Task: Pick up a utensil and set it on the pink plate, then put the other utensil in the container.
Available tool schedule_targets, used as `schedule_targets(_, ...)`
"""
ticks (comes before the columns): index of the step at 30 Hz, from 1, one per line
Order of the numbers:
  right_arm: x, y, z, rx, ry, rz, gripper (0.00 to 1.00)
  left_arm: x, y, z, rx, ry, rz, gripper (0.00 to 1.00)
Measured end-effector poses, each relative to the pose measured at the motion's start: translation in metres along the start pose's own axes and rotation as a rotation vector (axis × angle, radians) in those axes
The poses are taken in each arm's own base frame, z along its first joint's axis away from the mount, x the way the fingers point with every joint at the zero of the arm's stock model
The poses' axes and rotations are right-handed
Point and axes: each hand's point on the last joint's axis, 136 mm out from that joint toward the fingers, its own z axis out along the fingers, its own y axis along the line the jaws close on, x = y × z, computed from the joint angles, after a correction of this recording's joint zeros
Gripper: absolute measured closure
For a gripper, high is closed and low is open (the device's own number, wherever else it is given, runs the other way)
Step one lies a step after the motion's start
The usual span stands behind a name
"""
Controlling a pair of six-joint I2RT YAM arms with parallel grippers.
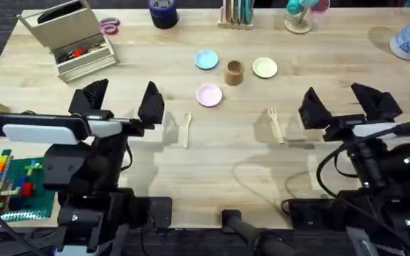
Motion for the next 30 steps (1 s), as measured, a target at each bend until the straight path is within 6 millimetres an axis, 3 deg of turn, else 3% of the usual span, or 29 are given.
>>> schedule_targets(10,0.005,0.001,-0.007,-0.001,0.082,0.004,0.005,0.011,-0.005,-0.003,0.029,0.081,-0.004,0.007)
schedule_targets(14,0.013,0.002,-0.021,-0.008,0.202,0.01,0.005,-0.006,-0.006,-0.012,0.033,0.103,-0.006,0.007)
schedule_targets(21,-0.036,0.003,-0.04,-0.01,0.182,0.019,0.006,-0.048,-0.007,-0.035,0.034,0.13,-0.018,0.006)
schedule_targets(30,-0.07,0.007,-0.049,-0.03,0.312,0.043,0.005,-0.076,-0.013,-0.045,0.06,0.339,-0.04,0.007)
